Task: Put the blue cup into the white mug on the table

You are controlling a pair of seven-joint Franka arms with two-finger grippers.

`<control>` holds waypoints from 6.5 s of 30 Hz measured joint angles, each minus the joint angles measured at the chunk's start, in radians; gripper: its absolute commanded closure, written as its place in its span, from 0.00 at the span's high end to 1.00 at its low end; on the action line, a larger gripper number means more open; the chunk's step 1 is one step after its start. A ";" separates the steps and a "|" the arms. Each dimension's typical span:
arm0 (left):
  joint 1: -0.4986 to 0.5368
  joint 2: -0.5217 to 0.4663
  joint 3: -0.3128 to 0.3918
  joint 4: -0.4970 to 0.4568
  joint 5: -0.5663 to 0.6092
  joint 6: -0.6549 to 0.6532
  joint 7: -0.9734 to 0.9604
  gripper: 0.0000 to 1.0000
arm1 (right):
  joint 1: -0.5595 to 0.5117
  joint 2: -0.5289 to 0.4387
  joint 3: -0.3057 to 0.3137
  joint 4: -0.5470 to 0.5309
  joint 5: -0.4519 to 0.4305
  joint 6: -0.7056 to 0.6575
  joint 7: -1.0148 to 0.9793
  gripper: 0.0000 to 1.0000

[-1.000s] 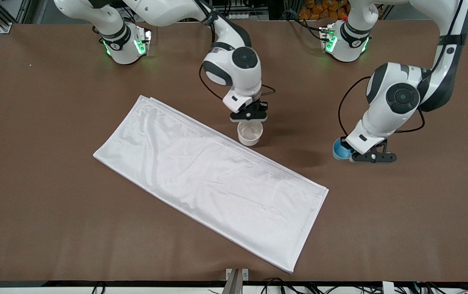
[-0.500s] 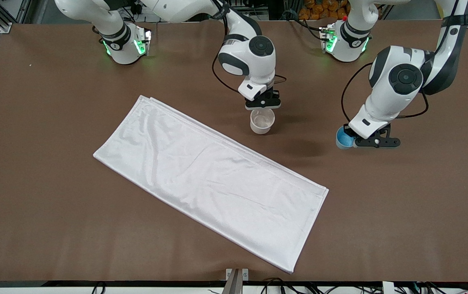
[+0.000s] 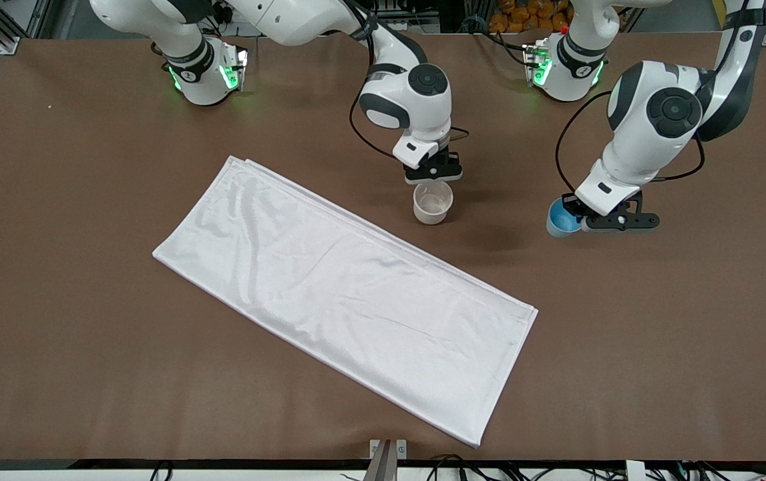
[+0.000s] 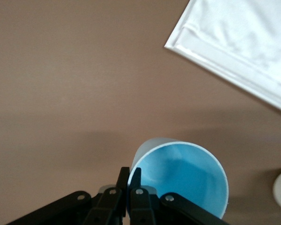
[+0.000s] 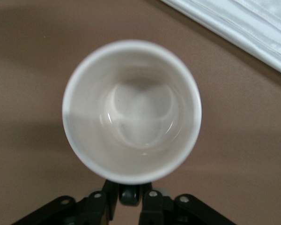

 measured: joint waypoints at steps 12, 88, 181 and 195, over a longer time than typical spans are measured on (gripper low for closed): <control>0.000 0.000 0.000 0.000 -0.037 0.014 0.000 0.00 | 0.000 -0.018 0.015 0.053 -0.005 -0.073 0.008 1.00; -0.156 0.310 -0.337 0.185 0.127 0.016 -0.767 1.00 | -0.834 -0.659 -0.089 0.108 0.213 -0.842 -1.017 1.00; 0.030 -0.089 0.096 0.476 -0.060 -0.548 0.402 1.00 | -0.795 -0.744 -0.181 -0.087 0.260 -0.709 -1.105 1.00; 0.032 -0.052 0.097 0.487 -0.061 -0.548 0.402 1.00 | -0.794 -0.744 -0.183 -0.087 0.260 -0.712 -1.105 1.00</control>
